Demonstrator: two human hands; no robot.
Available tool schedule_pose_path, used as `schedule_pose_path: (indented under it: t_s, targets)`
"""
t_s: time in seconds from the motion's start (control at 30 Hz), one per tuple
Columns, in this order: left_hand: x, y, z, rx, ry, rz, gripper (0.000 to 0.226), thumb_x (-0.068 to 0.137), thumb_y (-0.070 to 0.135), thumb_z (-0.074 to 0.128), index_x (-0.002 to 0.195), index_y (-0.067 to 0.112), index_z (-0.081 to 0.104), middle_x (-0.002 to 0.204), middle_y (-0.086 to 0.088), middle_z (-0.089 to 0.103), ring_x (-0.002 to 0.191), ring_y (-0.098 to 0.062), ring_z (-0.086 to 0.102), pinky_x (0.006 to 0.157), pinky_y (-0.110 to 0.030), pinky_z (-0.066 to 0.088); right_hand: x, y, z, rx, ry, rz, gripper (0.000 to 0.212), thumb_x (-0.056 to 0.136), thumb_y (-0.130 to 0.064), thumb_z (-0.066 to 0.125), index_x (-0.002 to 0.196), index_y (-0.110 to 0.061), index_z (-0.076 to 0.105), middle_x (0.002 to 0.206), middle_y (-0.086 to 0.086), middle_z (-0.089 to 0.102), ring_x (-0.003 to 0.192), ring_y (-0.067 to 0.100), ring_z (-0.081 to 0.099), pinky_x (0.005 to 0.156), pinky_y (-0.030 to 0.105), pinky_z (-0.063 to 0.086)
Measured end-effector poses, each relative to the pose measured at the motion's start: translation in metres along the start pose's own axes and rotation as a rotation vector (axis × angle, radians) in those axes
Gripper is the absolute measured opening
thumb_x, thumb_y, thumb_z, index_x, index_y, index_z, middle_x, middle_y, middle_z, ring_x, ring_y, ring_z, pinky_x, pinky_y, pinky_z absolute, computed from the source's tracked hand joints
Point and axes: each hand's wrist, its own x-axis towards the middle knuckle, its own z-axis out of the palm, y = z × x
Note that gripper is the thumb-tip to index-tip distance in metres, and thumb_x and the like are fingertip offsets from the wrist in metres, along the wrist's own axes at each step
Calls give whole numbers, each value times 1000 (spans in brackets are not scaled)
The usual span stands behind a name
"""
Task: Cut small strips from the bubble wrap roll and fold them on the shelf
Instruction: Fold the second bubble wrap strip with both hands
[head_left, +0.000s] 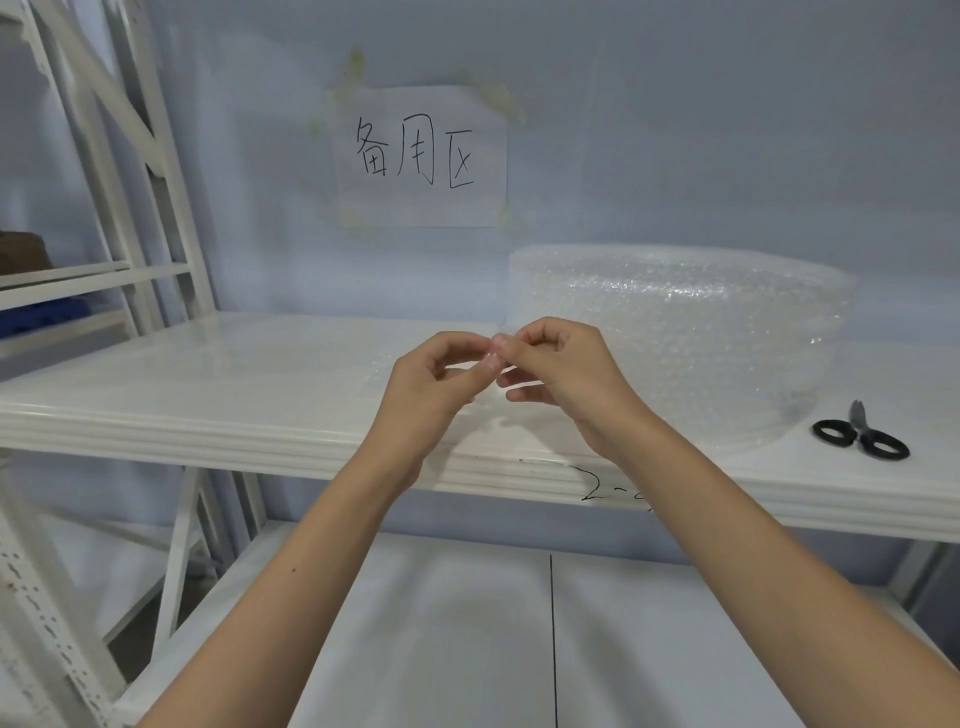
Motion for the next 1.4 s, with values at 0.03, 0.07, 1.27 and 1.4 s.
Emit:
schedule_pose_path:
  t_s: [0.03, 0.07, 1.27, 1.4]
  targets:
    - [0, 0, 0, 8, 5, 10, 15, 86, 25, 74, 99, 19, 73, 101, 7, 75, 92, -12, 66, 83, -32, 54, 0, 0, 0, 0, -3, 4, 19, 86, -22, 72, 84, -6, 63, 79, 7, 73, 67, 16, 70, 65, 29, 60]
    - [0, -1, -1, 15, 14, 18, 14, 85, 26, 74, 98, 20, 73, 101, 5, 75, 88, -13, 64, 83, -32, 54, -1, 0, -1, 0, -5, 10, 19, 86, -23, 73, 83, -7, 63, 80, 7, 74, 67, 17, 70, 66, 30, 60]
    - [-2, 7, 7, -90, -106, -58, 7, 95, 18, 62, 88, 17, 61, 85, 1, 77, 77, -15, 66, 75, -27, 56, -8, 3, -26, 46, -124, 18, 15, 85, -12, 70, 100, -8, 69, 83, 4, 74, 73, 16, 66, 65, 28, 55]
    - [-2, 5, 8, -104, -92, -71, 9, 95, 16, 61, 86, 18, 62, 84, 3, 75, 78, -18, 65, 75, -29, 55, -8, 3, -25, 65, -114, 21, 15, 88, -6, 67, 102, -6, 69, 84, 8, 73, 72, 19, 67, 67, 27, 57]
